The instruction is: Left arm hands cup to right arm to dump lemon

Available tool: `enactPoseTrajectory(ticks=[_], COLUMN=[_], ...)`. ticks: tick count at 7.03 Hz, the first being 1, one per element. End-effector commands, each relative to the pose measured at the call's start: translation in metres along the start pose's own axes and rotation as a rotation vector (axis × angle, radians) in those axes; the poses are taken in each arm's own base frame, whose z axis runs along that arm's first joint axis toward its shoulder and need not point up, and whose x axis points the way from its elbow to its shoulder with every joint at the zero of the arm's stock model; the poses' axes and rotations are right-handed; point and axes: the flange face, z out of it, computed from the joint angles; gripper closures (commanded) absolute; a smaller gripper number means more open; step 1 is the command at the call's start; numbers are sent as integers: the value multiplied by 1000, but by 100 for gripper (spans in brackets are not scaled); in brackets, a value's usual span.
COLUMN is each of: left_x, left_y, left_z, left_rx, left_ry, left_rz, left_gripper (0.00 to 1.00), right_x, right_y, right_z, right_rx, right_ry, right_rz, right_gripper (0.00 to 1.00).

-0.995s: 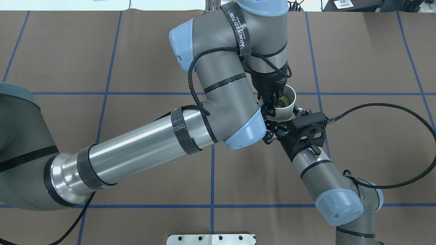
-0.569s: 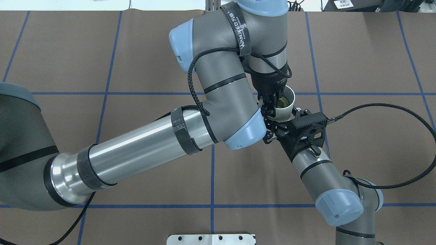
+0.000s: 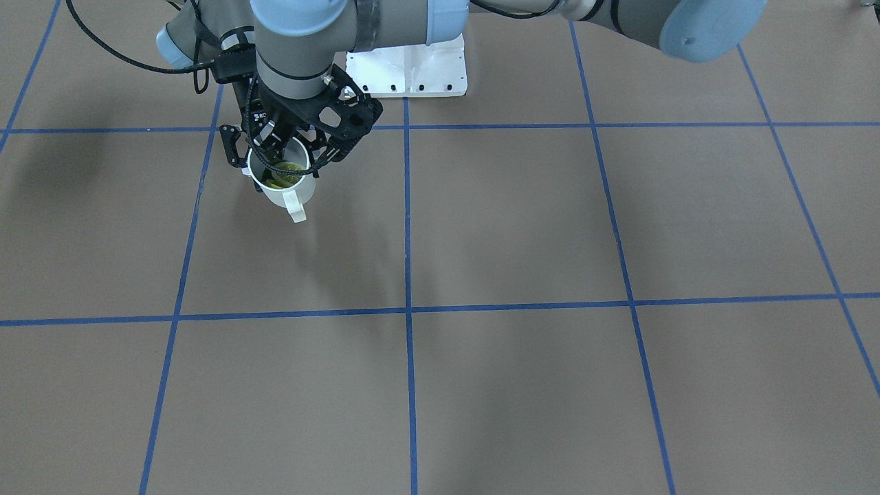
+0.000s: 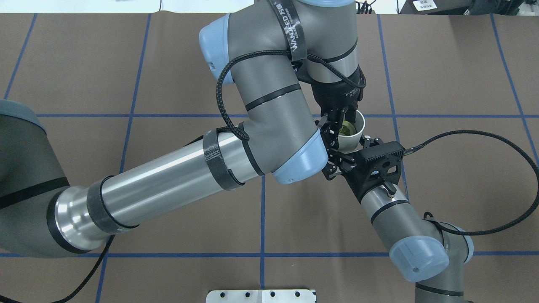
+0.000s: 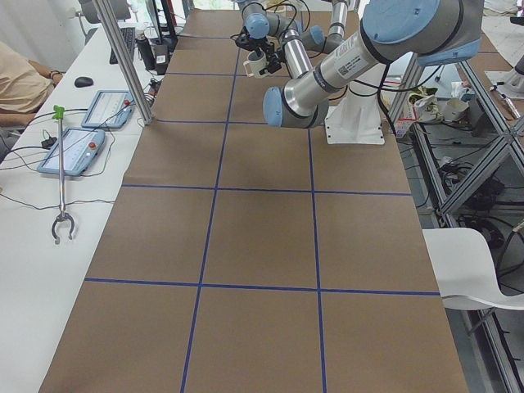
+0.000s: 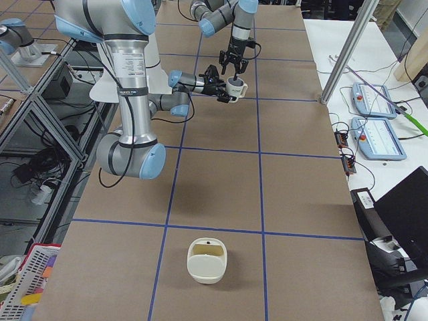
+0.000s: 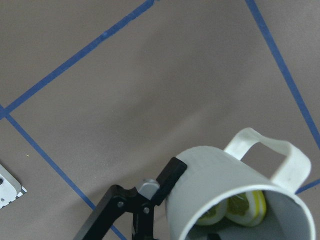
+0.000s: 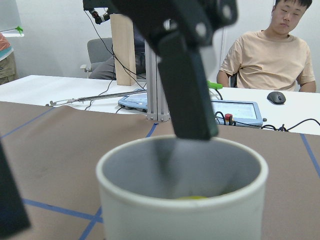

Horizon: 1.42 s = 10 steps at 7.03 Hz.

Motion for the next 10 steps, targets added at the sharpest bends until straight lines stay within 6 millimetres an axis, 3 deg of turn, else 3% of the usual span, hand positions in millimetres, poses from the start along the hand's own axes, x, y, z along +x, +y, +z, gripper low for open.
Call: enactPoseTrajectory(ticks=[1,2,3,4,5,6,7,8,9,10], left_x=[4,-5,-8,-16,-16,-18,-18,-17,-15,-14], left_y=[-12,-36,-60,-75,-78,-77,-77,-76,-79,-81], left_z=[-55,-68,-70,-63,-59,-56,-55,-56,-59,-58], left_rx=[2,25,47,58,67,65,64,65,69,85], left_ry=[84,94,92,88,85,81,80,83,87,94], left_rz=[11,-13,-40,-43,-45,-49,-54,-54,-55,-52], left_gripper=[0,0,0,0,0,0,0,0,0,0], right_x=[4,19,65,129,190,253,331,406,491,560], right_y=[9,5,17,25,23,13,3,21,66,94], right_z=[4,-3,-15,-25,-29,-38,-60,-95,-127,-168], right_rx=[-12,27,37,34,19,-2,-11,-2,31,72], right_ry=[6,-28,-31,-3,50,110,130,103,80,67], right_rz=[-11,52,65,65,82,63,92,168,263,322], right_gripper=[93,95,97,98,99,98,100,100,100,100])
